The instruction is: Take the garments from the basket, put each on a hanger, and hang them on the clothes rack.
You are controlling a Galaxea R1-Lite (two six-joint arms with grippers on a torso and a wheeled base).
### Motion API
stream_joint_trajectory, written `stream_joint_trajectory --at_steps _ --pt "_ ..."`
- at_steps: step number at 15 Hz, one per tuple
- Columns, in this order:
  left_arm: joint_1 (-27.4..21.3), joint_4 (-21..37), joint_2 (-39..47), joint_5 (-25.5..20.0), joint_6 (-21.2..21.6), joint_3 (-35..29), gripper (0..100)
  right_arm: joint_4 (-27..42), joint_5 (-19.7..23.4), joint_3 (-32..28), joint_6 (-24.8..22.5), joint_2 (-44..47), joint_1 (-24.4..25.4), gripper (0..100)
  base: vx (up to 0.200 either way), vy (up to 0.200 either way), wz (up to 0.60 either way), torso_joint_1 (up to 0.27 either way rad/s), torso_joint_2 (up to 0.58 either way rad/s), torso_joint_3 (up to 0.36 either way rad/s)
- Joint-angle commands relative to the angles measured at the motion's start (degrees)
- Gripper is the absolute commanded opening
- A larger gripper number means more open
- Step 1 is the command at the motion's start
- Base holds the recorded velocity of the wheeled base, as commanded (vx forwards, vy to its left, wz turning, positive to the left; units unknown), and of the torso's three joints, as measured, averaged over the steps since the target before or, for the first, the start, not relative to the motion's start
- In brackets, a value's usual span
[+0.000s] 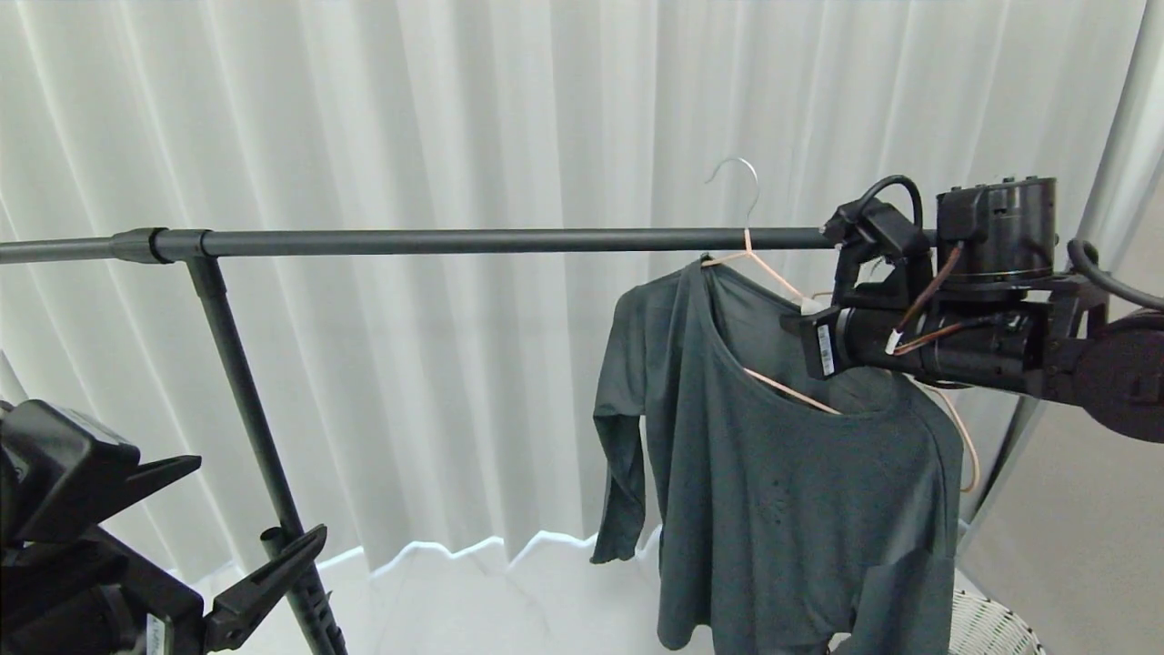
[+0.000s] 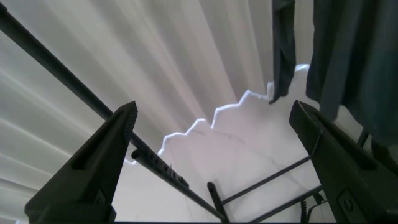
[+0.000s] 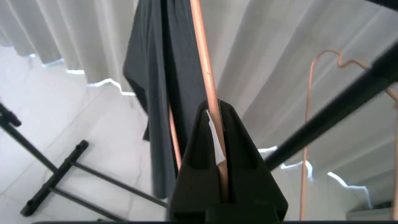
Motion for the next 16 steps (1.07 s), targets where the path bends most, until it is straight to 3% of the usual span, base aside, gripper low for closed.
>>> stream_joint_trajectory --at_steps 1,4,16 --pt "-0.26 -0.04 0.00 0.02 0.08 -0.02 100 0.12 -1.16 -2.59 0.02 4.53 0.62 0 0.000 0.000 0.00 0.000 0.00 0.000" --pt "-0.26 -0.04 0.08 0.02 0.08 -0.11 100 0.29 -4.76 -4.52 0.11 7.70 1.93 0 0.000 0.000 0.00 0.000 0.00 0.000" --pt "-0.26 -0.04 -0.27 -0.07 0.25 -0.11 100 0.20 -6.08 -5.23 1.87 10.07 4.31 0 0.000 0.000 0.00 0.000 0.00 0.000"
